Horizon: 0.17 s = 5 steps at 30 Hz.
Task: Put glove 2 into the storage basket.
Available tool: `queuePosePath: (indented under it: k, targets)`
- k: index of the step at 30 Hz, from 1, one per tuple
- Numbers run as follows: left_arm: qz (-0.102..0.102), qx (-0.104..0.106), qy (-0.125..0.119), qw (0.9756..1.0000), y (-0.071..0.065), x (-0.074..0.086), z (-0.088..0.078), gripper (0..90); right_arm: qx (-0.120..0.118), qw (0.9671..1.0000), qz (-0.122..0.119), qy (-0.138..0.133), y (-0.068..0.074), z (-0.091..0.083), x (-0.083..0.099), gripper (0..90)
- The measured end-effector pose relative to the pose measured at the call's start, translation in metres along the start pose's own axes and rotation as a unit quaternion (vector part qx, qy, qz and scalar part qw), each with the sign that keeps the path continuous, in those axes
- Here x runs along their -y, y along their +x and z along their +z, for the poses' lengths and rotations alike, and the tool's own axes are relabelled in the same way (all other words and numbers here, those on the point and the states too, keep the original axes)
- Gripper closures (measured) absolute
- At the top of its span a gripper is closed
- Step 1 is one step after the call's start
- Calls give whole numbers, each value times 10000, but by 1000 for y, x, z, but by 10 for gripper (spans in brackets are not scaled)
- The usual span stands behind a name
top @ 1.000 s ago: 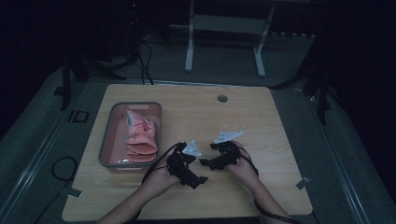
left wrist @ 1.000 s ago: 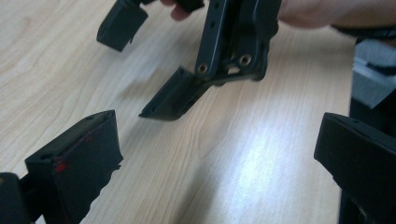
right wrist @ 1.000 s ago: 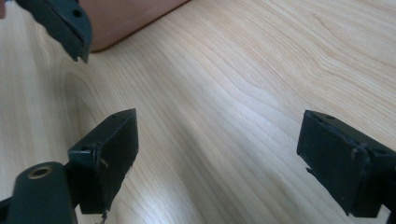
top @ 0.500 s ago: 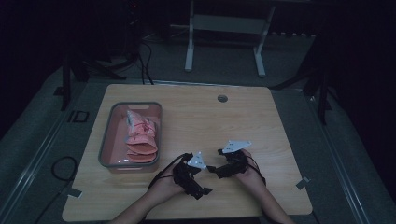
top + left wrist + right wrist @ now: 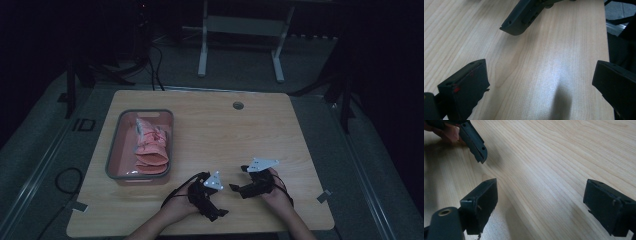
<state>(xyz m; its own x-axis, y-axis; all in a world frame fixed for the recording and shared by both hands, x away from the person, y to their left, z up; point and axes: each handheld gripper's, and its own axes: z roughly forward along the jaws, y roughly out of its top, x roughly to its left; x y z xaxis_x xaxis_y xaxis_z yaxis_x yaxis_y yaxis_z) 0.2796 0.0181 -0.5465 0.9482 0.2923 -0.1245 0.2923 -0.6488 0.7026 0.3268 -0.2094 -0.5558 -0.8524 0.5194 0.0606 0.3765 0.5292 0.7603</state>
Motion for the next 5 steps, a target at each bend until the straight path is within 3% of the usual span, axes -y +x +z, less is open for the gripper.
queuePosePath:
  k: [5]
  targets:
    - [14, 23, -35, 10000, 0, 1, 0, 6, 29, 10000, -37, -5, 0, 0, 0, 123]
